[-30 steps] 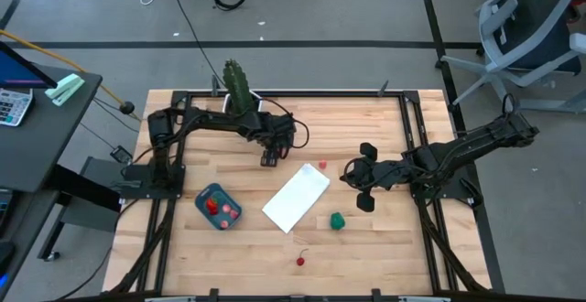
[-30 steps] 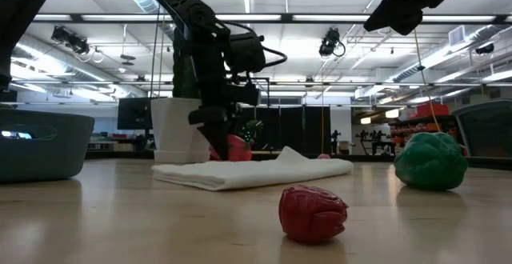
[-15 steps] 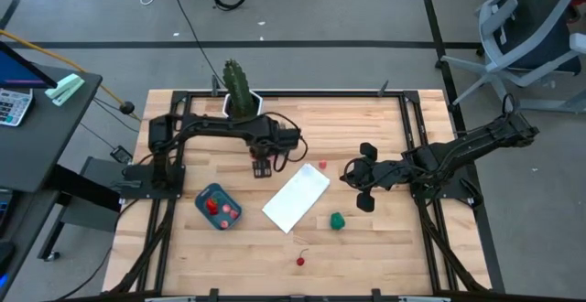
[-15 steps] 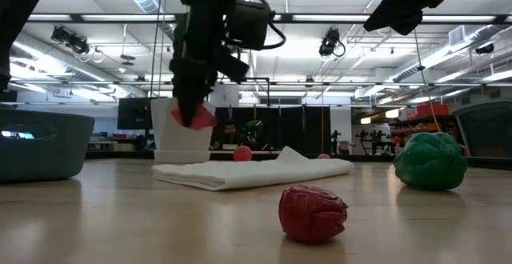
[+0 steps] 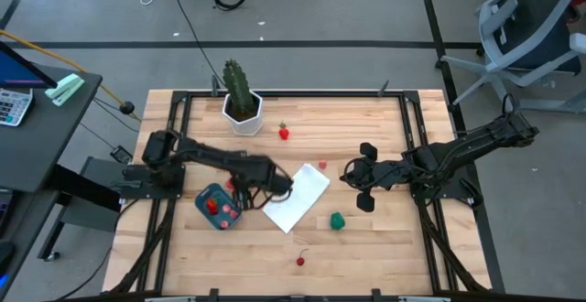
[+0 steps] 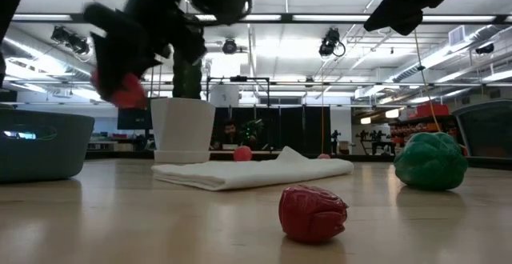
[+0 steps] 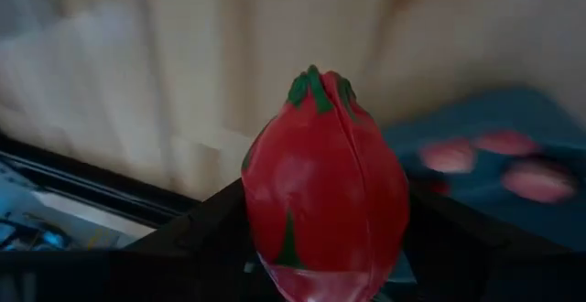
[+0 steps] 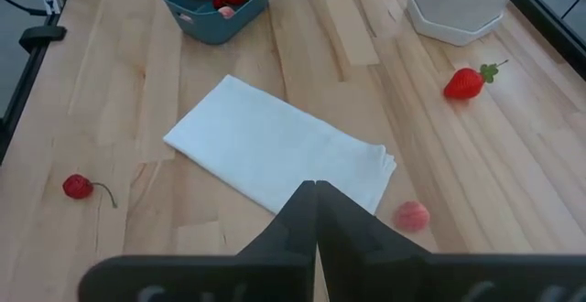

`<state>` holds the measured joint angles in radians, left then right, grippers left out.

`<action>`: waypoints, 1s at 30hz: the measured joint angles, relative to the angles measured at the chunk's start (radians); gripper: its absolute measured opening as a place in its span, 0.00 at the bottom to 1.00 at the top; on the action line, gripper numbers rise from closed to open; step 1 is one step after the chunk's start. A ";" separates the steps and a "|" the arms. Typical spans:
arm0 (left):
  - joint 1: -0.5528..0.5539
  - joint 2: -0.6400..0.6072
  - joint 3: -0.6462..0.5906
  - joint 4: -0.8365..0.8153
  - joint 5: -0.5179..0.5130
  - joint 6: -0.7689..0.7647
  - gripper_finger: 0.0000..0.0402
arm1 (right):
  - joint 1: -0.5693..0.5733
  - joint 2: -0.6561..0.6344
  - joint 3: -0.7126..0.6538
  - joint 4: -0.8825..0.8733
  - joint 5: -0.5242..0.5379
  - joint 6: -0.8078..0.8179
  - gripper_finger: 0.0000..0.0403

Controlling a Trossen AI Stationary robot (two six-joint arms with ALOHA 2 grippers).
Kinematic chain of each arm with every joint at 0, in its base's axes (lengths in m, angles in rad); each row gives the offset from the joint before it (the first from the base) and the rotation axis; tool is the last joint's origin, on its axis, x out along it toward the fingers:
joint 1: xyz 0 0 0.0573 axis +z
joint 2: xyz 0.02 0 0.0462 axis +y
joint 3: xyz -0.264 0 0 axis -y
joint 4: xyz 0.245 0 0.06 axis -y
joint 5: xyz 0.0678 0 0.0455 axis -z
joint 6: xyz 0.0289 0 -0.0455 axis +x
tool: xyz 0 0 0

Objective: Pick and placing Produce into tupperware
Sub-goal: Put the dragonfruit into the blue bin

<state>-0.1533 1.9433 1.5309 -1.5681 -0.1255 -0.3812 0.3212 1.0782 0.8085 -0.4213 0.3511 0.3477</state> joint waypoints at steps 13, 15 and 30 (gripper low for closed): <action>-0.234 0.000 0.000 0.014 0.167 -0.381 0.64 | 0.000 0.000 0.000 0.000 0.000 0.036 0.04; -0.254 0.000 0.000 0.015 0.167 -0.437 0.64 | 0.000 0.000 0.000 0.000 0.000 0.045 0.04; -0.323 0.000 -0.066 0.059 0.182 -0.590 0.63 | 0.000 0.000 0.000 0.000 0.000 0.076 0.04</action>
<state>-0.4765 1.9430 1.4650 -1.5091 0.0561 -0.9710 0.3214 1.0782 0.8085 -0.4214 0.3508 0.4232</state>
